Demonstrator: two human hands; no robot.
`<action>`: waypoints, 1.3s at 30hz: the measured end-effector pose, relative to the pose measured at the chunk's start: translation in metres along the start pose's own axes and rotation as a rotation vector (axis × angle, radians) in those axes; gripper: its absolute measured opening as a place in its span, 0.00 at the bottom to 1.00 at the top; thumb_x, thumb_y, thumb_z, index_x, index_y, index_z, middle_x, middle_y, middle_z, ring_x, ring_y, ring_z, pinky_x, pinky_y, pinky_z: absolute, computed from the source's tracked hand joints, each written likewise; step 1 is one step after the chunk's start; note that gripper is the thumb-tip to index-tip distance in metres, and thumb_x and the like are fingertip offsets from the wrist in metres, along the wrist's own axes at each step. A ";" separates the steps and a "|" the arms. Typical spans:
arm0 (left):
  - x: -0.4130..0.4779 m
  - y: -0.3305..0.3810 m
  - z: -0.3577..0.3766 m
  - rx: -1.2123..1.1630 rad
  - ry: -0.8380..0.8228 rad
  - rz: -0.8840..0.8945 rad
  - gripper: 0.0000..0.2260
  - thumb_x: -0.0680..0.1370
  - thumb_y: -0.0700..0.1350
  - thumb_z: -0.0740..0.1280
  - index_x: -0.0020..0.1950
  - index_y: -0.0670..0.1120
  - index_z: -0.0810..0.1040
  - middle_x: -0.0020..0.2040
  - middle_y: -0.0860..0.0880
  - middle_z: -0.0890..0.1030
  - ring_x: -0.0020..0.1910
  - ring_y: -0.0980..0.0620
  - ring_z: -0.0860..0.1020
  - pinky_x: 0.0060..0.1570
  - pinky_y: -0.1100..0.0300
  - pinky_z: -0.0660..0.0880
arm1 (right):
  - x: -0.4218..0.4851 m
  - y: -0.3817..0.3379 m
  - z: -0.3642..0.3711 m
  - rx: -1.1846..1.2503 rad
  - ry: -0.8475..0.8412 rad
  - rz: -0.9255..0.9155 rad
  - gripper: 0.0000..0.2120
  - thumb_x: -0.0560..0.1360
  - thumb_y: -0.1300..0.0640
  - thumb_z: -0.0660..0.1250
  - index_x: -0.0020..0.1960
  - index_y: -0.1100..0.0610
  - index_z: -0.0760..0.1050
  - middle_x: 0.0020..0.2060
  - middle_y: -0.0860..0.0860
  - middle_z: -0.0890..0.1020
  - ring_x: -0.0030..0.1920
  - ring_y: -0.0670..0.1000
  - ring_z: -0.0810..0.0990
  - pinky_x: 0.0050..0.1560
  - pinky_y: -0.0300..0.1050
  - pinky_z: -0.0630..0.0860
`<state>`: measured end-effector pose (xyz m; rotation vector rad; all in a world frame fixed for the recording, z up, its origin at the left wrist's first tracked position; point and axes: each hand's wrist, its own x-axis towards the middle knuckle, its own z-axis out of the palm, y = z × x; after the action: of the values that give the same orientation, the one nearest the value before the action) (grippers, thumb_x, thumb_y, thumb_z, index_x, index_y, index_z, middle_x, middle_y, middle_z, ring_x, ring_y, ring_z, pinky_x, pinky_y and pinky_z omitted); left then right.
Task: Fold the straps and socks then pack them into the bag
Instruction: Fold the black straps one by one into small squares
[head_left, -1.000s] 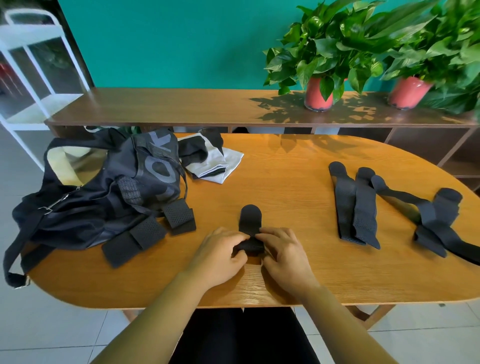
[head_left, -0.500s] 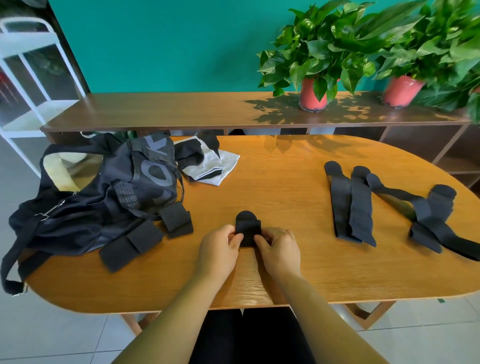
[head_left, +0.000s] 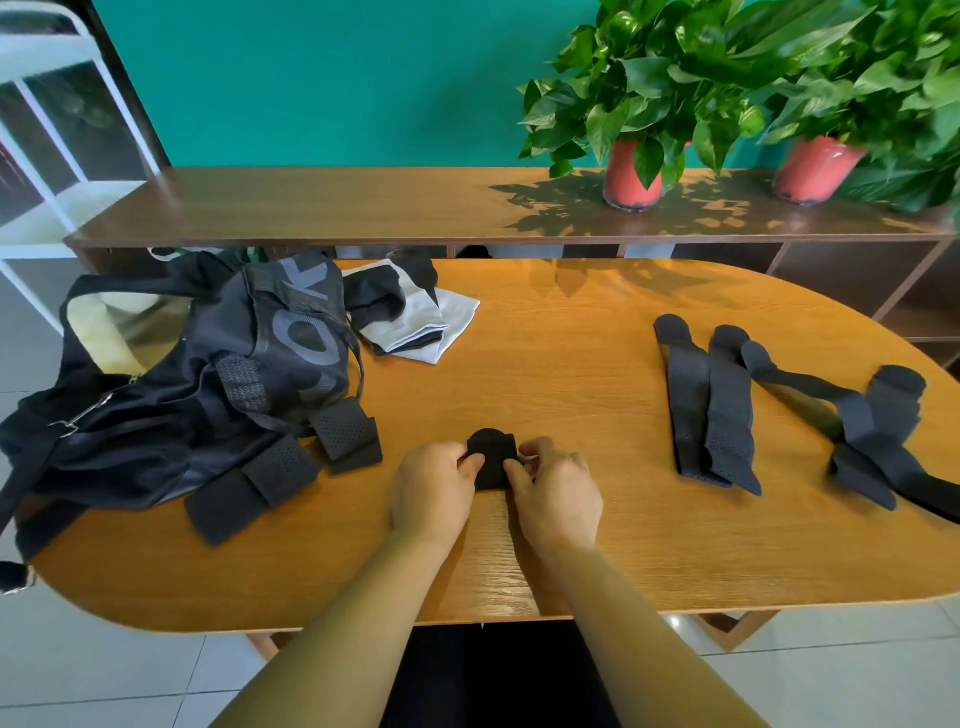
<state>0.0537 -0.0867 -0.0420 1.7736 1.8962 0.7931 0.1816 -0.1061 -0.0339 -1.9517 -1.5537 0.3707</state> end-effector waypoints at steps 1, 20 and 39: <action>0.002 0.001 0.000 0.004 -0.004 0.000 0.12 0.78 0.50 0.66 0.39 0.45 0.81 0.33 0.47 0.79 0.34 0.48 0.77 0.34 0.52 0.74 | 0.001 0.000 0.000 -0.022 0.003 -0.004 0.12 0.77 0.48 0.64 0.57 0.52 0.75 0.46 0.50 0.81 0.52 0.52 0.76 0.47 0.47 0.75; -0.019 -0.022 -0.037 0.540 0.007 0.461 0.20 0.75 0.39 0.66 0.67 0.49 0.76 0.68 0.53 0.75 0.70 0.52 0.68 0.64 0.48 0.62 | -0.005 -0.014 0.015 -0.164 -0.157 -0.336 0.19 0.79 0.55 0.59 0.69 0.50 0.70 0.66 0.47 0.72 0.64 0.52 0.68 0.57 0.47 0.66; -0.008 -0.042 -0.063 0.727 0.047 0.284 0.23 0.66 0.35 0.71 0.61 0.41 0.79 0.62 0.45 0.79 0.67 0.47 0.72 0.61 0.48 0.58 | 0.015 -0.055 0.041 0.051 -0.388 -0.352 0.24 0.78 0.64 0.56 0.73 0.52 0.64 0.70 0.48 0.70 0.68 0.54 0.64 0.67 0.51 0.65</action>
<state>-0.0178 -0.1027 -0.0234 2.5052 2.1573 0.2200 0.1193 -0.0732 -0.0297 -1.5864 -2.0677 0.6582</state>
